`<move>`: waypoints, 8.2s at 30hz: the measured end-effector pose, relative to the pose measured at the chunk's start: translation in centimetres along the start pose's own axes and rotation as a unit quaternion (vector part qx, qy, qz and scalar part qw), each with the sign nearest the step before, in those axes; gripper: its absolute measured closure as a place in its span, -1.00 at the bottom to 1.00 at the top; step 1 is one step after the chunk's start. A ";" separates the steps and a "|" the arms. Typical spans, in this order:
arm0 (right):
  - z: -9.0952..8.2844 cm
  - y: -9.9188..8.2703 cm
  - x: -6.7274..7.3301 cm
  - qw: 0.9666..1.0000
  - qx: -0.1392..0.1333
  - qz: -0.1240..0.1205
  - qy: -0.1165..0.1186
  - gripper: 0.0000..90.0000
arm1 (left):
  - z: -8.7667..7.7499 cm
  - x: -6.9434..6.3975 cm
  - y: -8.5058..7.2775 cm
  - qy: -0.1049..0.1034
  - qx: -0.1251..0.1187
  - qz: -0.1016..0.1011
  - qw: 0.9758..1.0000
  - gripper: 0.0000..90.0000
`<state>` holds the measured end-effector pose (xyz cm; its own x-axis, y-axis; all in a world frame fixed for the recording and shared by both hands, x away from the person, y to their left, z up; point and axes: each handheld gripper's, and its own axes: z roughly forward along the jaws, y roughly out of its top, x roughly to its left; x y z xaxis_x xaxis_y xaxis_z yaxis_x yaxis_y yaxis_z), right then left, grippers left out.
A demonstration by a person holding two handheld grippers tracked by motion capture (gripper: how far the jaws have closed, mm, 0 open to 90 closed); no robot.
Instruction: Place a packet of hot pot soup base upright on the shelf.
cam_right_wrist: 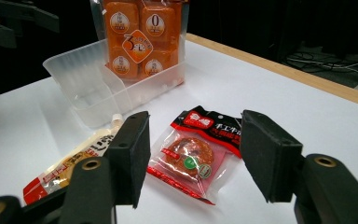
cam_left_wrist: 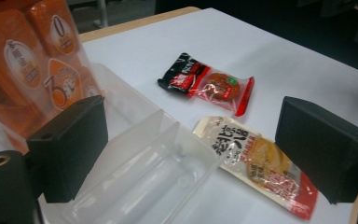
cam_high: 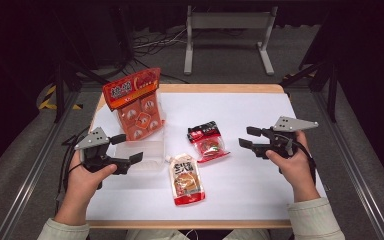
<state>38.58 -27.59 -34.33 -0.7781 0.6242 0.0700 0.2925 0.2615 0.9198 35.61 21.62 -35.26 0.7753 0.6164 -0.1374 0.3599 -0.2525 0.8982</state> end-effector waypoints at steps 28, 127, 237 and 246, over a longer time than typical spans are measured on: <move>9.0 0.6 -1.8 0.994 0.101 0.029 -0.025 -0.19 | 0.3 -1.1 -0.4 -0.034 0.028 0.012 0.999 -0.70; 18.6 -1.3 -4.3 0.974 0.200 -0.033 -0.102 1.00 | 2.2 -0.8 -2.2 -0.041 0.065 -0.011 0.997 -0.73; 4.5 3.3 9.1 0.977 -0.109 -0.092 0.156 1.00 | 9.3 -5.9 1.9 -0.190 -0.034 0.041 0.980 0.67; 4.6 3.3 9.0 0.977 -0.111 -0.090 0.156 1.00 | 8.7 -6.2 2.2 -0.196 -0.028 0.062 0.978 0.98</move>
<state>35.11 -17.74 -32.40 -0.9475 0.3194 -0.0179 0.0345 0.1577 0.9869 36.15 10.79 -36.03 0.9546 0.2471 -0.1666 0.2307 -0.2586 0.9380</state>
